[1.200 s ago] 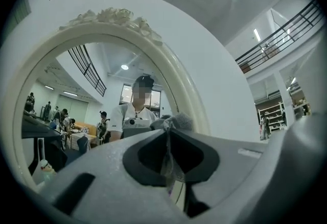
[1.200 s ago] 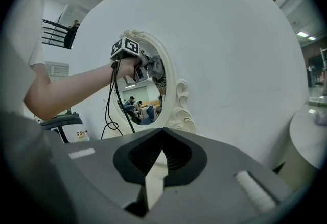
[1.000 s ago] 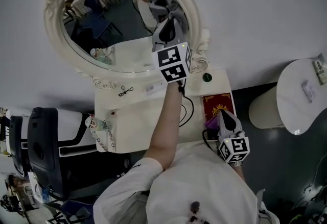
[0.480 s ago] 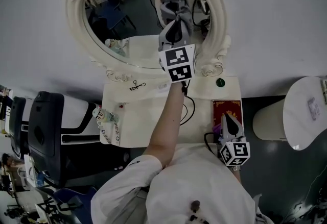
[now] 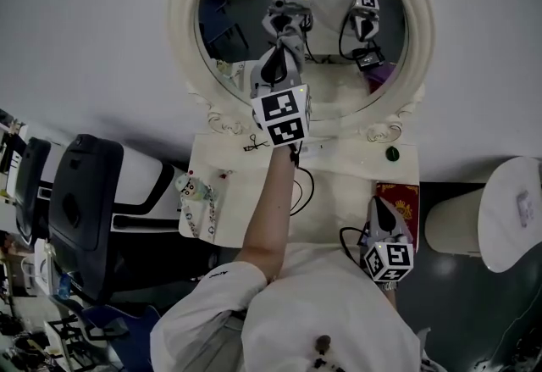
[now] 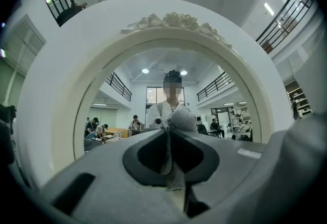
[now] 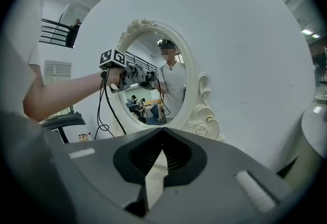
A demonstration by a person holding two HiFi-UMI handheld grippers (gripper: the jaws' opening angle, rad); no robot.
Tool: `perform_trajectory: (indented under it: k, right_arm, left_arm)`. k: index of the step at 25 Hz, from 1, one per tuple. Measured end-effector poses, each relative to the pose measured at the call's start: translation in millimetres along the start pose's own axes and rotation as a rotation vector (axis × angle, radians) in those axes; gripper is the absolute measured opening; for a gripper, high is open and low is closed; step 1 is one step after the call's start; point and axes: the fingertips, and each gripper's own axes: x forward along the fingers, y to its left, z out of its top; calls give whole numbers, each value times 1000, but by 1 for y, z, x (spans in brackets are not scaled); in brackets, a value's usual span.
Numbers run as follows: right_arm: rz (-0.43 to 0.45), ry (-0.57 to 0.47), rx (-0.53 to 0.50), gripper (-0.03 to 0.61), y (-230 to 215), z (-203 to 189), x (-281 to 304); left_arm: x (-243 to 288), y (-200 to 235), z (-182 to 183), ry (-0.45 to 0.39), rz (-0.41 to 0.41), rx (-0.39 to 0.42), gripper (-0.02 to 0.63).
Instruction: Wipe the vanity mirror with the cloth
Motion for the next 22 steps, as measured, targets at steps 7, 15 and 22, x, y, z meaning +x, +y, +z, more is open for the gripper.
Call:
perform_trajectory:
  k: [7,15,22]
  right_arm:
    - [-5,12,-12,8,32,-3,18]
    - [-34,15,-9,8,48,-9,22]
    - [-77,19,-18,8,40,-11,12]
  left_arm:
    - [-9,80,-8,27,124,33,21]
    - [-19,146,-22,63,279,29,21]
    - [-25,176,-33,69,369,23,21]
